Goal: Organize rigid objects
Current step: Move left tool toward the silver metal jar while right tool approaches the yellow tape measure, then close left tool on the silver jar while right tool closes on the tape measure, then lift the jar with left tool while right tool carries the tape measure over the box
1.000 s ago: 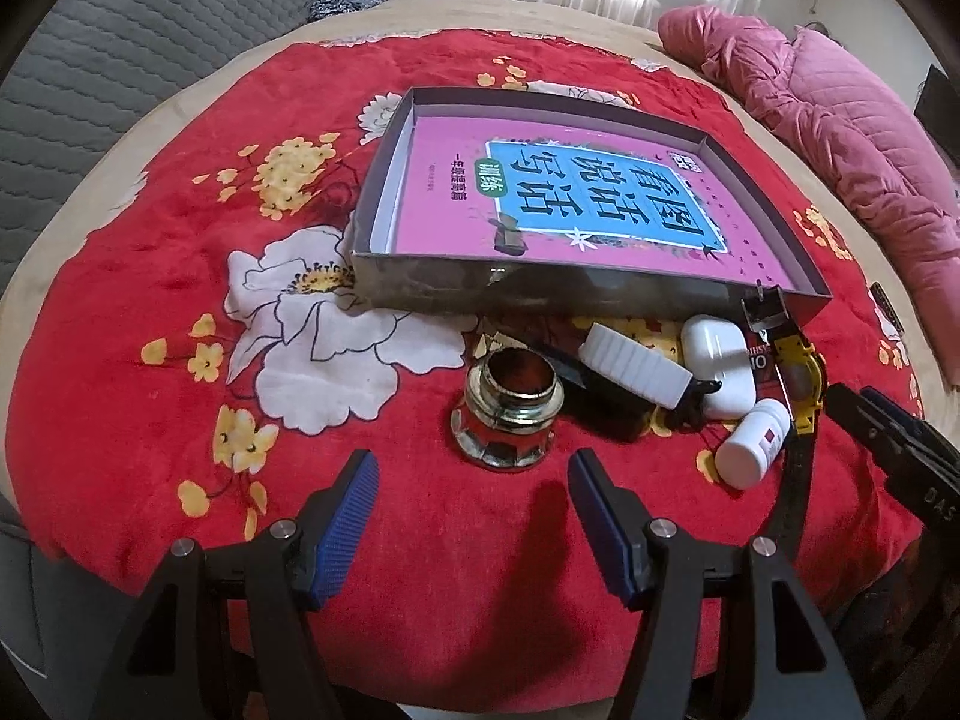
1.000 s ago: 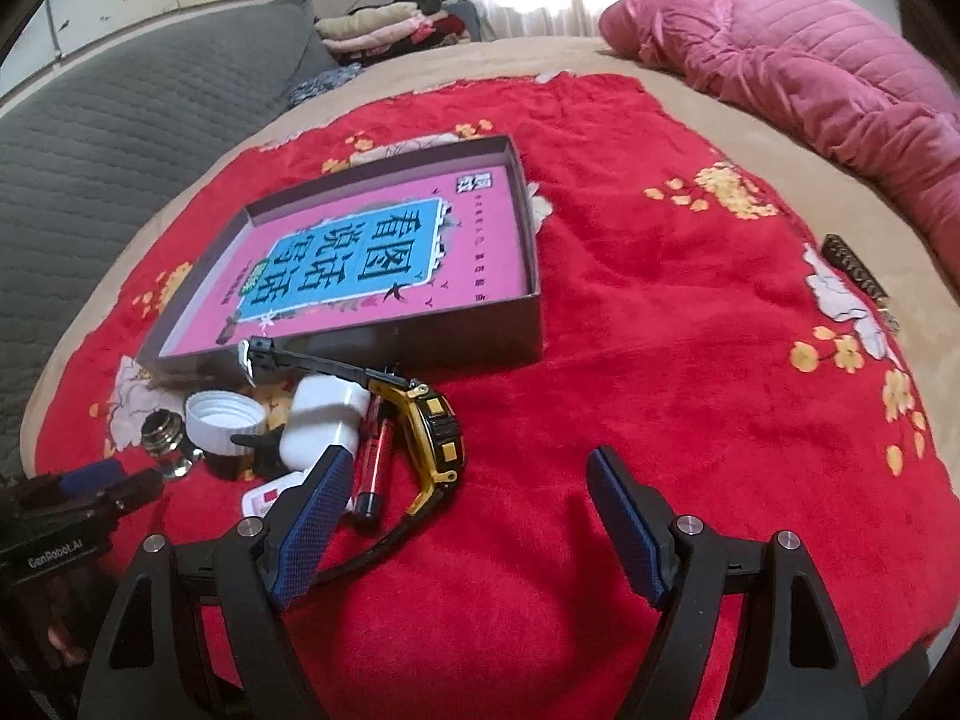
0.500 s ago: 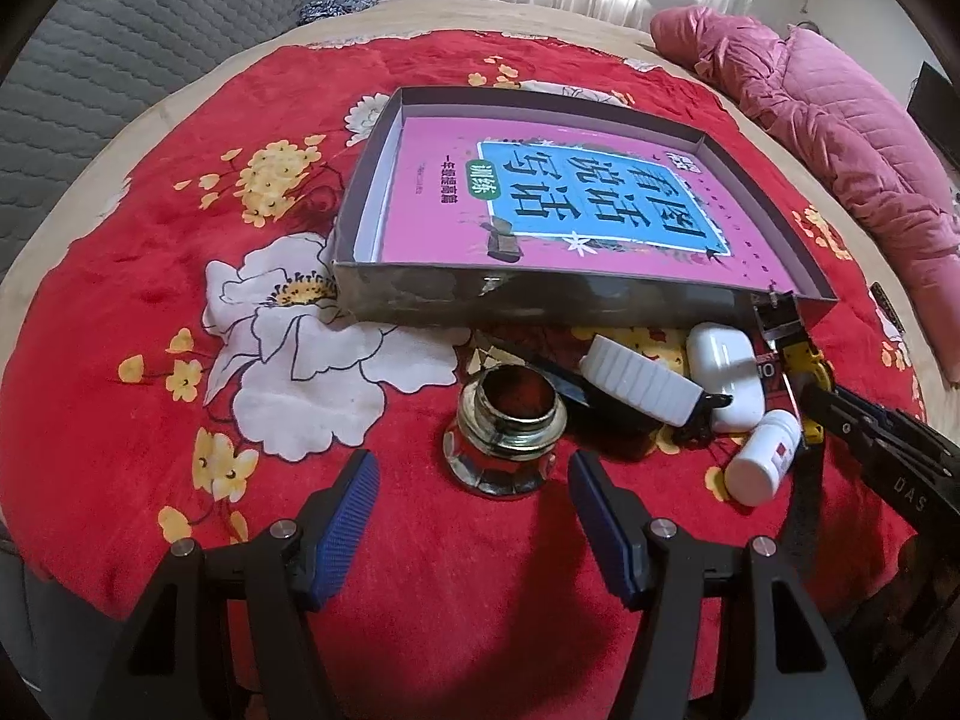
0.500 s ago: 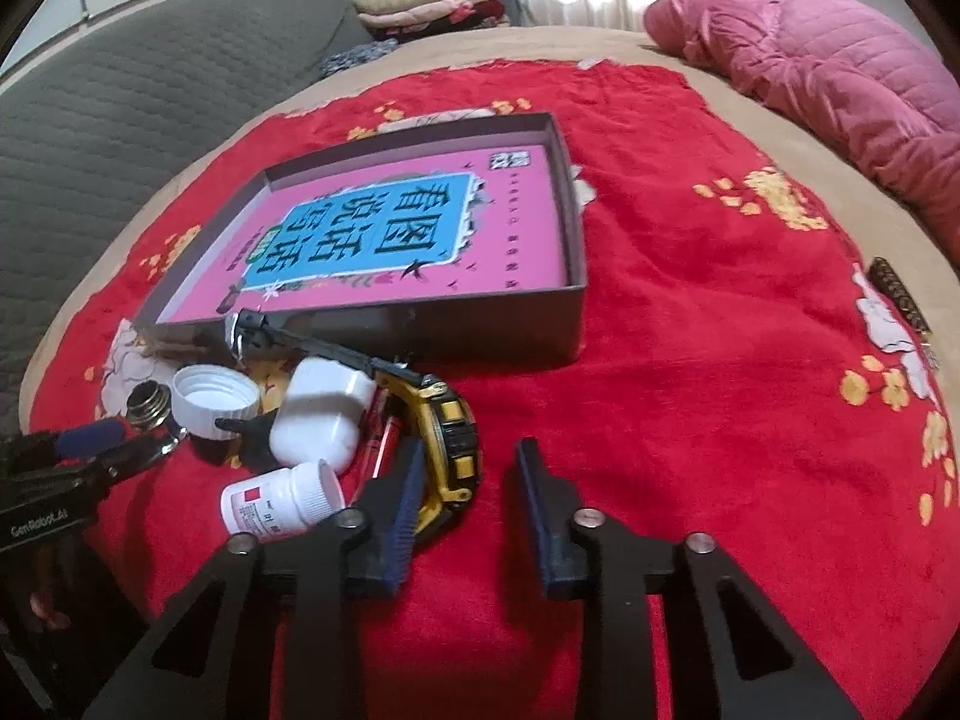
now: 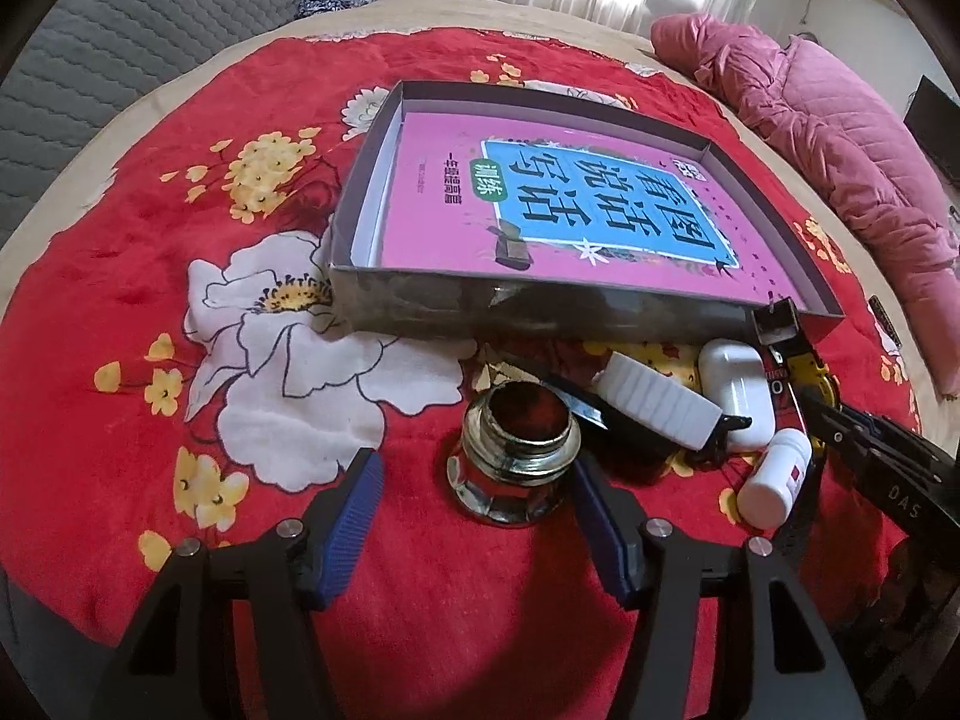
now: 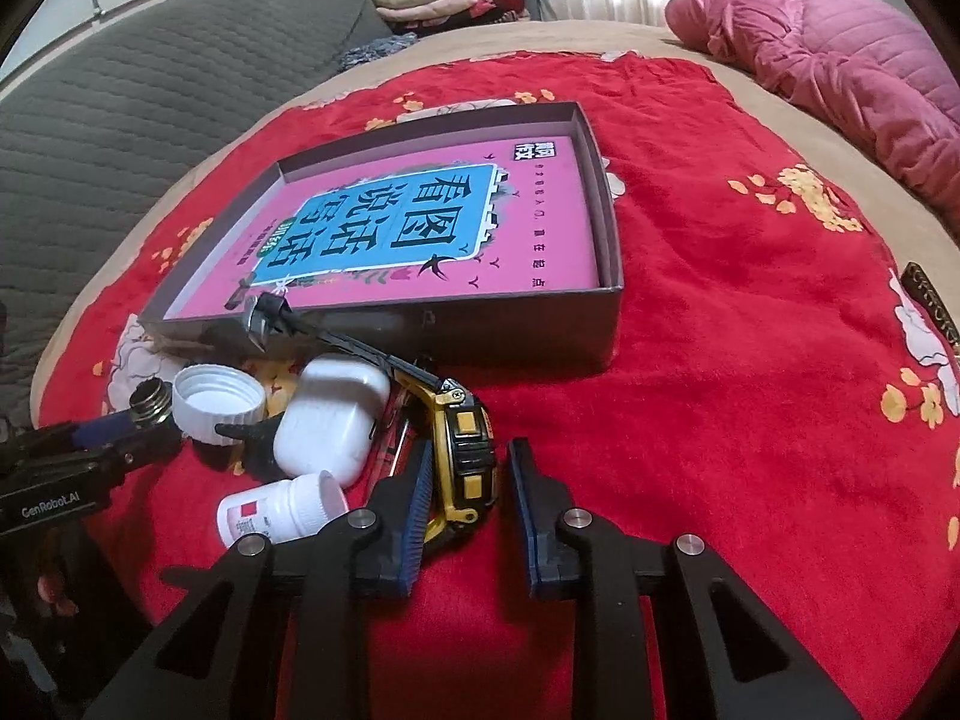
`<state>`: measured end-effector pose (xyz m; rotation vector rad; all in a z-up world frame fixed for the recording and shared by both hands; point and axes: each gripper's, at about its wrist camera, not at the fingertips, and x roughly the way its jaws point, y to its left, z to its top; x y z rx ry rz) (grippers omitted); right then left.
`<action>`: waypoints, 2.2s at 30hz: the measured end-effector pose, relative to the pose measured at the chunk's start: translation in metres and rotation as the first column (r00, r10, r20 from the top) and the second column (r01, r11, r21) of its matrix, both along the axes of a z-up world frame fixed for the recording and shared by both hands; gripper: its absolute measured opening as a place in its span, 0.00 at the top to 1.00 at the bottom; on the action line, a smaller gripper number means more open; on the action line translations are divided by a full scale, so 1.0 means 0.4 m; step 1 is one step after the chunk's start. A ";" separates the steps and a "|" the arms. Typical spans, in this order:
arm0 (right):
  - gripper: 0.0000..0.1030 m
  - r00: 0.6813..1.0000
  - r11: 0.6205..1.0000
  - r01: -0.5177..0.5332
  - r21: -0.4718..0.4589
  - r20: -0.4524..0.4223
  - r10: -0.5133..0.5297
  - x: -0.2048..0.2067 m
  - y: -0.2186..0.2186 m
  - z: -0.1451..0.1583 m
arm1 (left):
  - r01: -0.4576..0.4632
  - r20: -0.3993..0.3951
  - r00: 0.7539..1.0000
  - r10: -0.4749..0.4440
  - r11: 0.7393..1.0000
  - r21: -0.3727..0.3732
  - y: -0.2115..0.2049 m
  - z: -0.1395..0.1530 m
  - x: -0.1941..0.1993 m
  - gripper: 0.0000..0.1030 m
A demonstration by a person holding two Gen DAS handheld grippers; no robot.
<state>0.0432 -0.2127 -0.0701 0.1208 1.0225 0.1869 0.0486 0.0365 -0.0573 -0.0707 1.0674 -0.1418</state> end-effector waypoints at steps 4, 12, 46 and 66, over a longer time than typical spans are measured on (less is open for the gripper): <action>0.76 1.000 1.000 -0.002 0.009 -0.001 0.002 0.006 -0.004 -0.002 | 0.001 0.008 1.000 -0.001 1.000 -0.004 -0.002 -0.003 0.007 0.43; 0.76 1.000 1.000 -0.006 0.009 0.002 0.006 0.011 -0.002 -0.006 | -0.008 0.010 1.000 0.009 0.999 -0.045 0.012 -0.009 0.024 0.49; 0.81 0.998 1.000 -0.011 0.020 0.062 0.010 0.010 -0.010 0.020 | -0.001 0.031 1.000 0.005 0.994 -0.111 0.039 0.018 -0.002 0.59; 0.82 0.989 0.997 -0.015 0.072 0.148 0.005 -0.015 -0.020 0.083 | -0.004 0.076 0.997 0.012 0.995 -0.098 0.044 0.073 -0.033 0.60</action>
